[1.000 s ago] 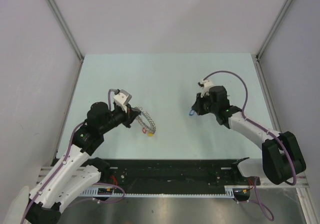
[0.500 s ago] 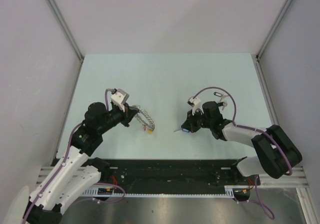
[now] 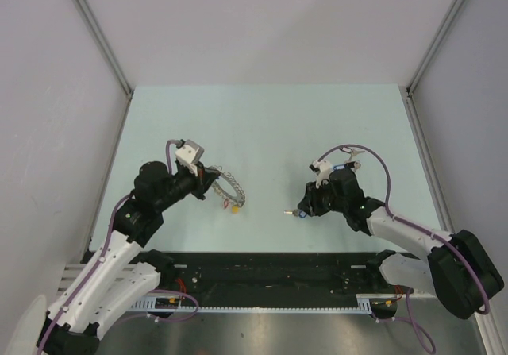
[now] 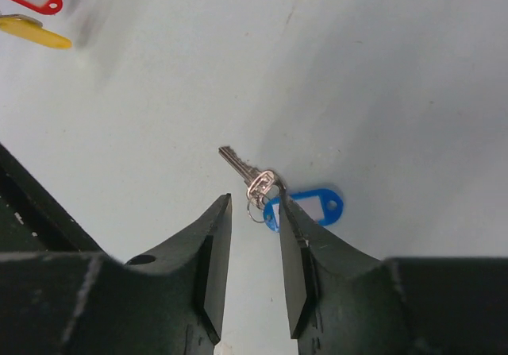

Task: Put the keys on the keyring

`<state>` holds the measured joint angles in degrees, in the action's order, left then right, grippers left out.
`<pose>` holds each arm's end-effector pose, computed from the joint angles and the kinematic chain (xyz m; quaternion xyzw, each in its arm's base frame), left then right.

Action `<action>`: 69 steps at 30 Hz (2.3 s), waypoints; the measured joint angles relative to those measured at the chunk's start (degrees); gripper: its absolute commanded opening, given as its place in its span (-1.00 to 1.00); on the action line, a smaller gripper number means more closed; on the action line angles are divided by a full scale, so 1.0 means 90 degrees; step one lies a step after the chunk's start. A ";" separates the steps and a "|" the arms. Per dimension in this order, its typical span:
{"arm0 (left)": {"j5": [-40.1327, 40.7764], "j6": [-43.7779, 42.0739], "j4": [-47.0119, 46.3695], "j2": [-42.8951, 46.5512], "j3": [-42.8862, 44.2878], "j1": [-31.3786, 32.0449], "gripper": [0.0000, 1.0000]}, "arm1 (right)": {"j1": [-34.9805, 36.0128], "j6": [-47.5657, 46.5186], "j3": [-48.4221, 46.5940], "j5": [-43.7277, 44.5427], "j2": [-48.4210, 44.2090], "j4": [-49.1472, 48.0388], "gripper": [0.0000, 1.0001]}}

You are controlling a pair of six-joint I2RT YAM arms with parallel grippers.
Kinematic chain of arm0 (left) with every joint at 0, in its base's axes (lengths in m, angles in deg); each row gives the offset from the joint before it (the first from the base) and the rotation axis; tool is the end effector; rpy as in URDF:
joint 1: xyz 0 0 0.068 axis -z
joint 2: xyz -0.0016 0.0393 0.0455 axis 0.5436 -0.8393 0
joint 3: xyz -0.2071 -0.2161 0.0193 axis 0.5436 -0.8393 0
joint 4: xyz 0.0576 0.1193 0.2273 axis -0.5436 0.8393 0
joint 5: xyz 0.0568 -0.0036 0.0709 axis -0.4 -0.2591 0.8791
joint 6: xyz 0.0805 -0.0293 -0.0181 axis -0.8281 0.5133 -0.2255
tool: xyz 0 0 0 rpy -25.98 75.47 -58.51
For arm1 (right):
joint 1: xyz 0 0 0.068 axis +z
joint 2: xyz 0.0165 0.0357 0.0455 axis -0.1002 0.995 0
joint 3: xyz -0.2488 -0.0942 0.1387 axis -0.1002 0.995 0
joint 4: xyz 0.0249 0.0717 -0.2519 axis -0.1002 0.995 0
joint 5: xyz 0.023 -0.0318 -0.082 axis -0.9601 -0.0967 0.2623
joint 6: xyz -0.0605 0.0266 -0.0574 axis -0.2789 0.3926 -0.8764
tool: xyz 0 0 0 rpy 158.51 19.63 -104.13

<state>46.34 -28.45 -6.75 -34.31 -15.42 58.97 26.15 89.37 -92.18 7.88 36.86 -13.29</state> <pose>0.1535 -0.0980 0.3169 0.2333 0.7526 -0.2575 0.5594 0.1935 0.1470 0.1733 -0.2166 0.8593 0.2881 0.3630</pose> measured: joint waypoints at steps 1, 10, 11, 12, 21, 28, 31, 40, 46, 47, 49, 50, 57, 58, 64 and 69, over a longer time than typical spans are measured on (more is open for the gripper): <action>-0.0005 0.0002 0.0000 -0.0012 -0.0002 0.0000 -0.99 | 0.0041 0.0056 -0.0070 0.0163 -0.0083 0.0231 -0.27; -0.0027 0.0002 -0.0002 -0.0029 -0.0002 -0.0029 -0.99 | 0.0894 0.0372 -0.1477 0.1804 0.0078 0.2147 -0.28; -0.0027 0.0005 -0.0002 -0.0029 -0.0002 -0.0034 -0.99 | 0.1010 0.0376 -0.1627 0.1953 0.0185 0.2290 -0.28; -0.0029 0.0005 -0.0002 -0.0029 -0.0002 -0.0034 -0.99 | 0.1139 0.0372 -0.1785 0.2135 0.0338 0.2450 -0.28; -0.0022 0.0005 -0.0002 -0.0034 -0.0002 -0.0036 -0.99 | 0.2008 0.0124 -0.2795 0.3140 0.1821 0.3623 -0.38; -0.0019 0.0002 -0.0002 -0.0034 -0.0002 -0.0039 -0.99 | 0.2382 -0.0044 -0.3198 0.3582 0.2514 0.4046 -0.48; -0.0017 0.0002 0.0000 -0.0034 -0.0002 -0.0039 -1.00 | 0.2494 -0.0080 -0.3349 0.3701 0.2696 0.4175 -0.50; 0.0073 0.0005 0.0002 -0.0034 -0.0002 -0.0039 -0.99 | 0.2686 -0.0185 -0.3781 0.3968 0.3317 0.4578 -0.56; 0.0209 0.0005 0.0005 -0.0027 -0.0002 -0.0039 -1.00 | 0.2761 -0.0189 -0.3959 0.4012 0.3585 0.4838 -0.60; 0.0216 0.0005 0.0005 -0.0027 -0.0002 -0.0039 -0.99 | 0.2773 -0.0187 -0.3988 0.4014 0.3614 0.4877 -0.60; 0.0236 0.0005 0.0005 -0.0027 -0.0002 -0.0039 -0.99 | 0.2798 -0.0187 -0.4044 0.4019 0.3677 0.4923 -0.61; 0.0245 0.0005 0.0005 -0.0027 -0.0002 -0.0039 -0.99 | 0.2812 -0.0187 -0.4078 0.4034 0.3723 0.4945 -0.62; 0.0250 0.0005 0.0005 -0.0022 -0.0002 -0.0039 -0.99 | 0.2905 -0.0192 -0.4141 0.4201 0.3949 0.5049 -0.71; 0.0250 0.0005 0.0005 -0.0019 -0.0002 -0.0039 -0.99 | 0.2912 -0.0194 -0.4141 0.4228 0.3968 0.5061 -0.74; 0.0250 0.0005 0.0005 -0.0010 -0.0002 -0.0039 -0.99 | 0.2956 -0.0223 -0.4172 0.4418 0.4039 0.5129 -1.00; 0.0250 0.0005 0.0005 -0.0010 -0.0002 -0.0039 -0.99 | 0.2973 -0.0289 -0.4233 0.4585 0.4039 0.5209 -1.00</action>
<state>48.59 -28.41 -6.70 -34.40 -15.44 58.62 52.90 86.77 -130.27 49.15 73.21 33.60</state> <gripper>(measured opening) 0.008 0.009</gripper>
